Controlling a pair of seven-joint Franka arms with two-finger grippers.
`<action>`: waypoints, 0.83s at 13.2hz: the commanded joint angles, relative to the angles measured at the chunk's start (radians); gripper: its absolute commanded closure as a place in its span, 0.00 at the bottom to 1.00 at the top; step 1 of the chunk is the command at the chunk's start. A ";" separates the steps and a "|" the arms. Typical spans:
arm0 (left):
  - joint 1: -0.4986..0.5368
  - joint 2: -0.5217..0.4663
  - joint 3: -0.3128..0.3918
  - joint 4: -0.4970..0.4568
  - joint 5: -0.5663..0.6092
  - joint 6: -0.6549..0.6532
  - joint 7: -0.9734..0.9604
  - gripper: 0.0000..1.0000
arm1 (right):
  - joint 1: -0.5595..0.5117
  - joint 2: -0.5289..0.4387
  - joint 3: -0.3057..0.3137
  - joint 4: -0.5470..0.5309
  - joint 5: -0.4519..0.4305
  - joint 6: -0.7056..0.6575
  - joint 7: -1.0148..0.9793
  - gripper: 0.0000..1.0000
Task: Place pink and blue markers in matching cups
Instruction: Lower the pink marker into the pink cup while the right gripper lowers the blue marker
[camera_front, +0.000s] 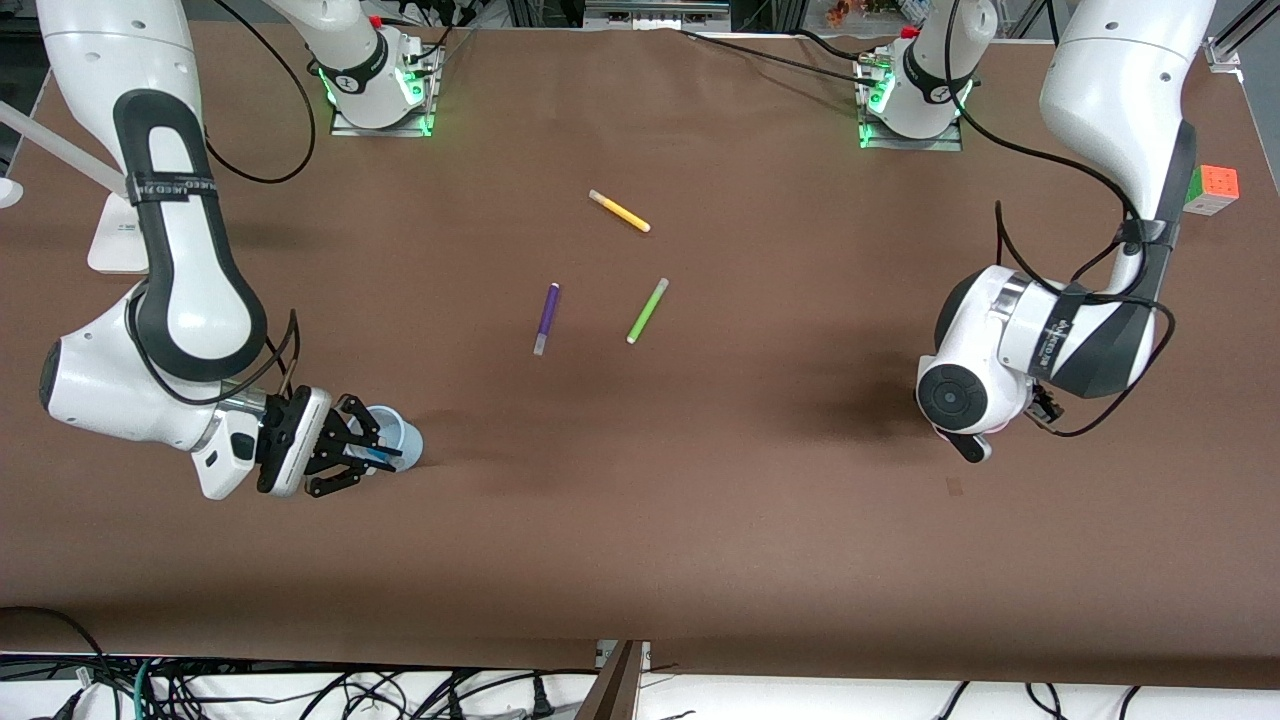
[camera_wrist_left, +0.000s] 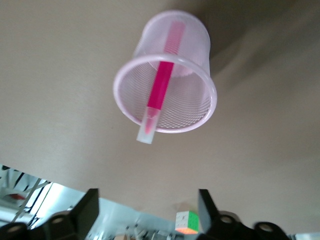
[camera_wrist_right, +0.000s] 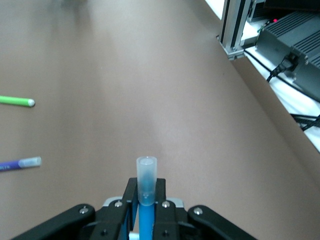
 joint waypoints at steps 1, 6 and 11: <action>0.047 -0.065 -0.004 0.085 -0.168 -0.011 0.008 0.00 | -0.027 -0.019 0.017 -0.041 0.038 -0.002 -0.071 1.00; 0.161 -0.143 -0.007 0.199 -0.435 -0.013 -0.063 0.00 | -0.024 -0.057 0.006 -0.032 -0.014 -0.030 0.254 0.00; 0.171 -0.312 -0.001 0.191 -0.542 -0.028 -0.247 0.00 | -0.008 -0.091 0.014 0.092 -0.331 -0.187 0.920 0.00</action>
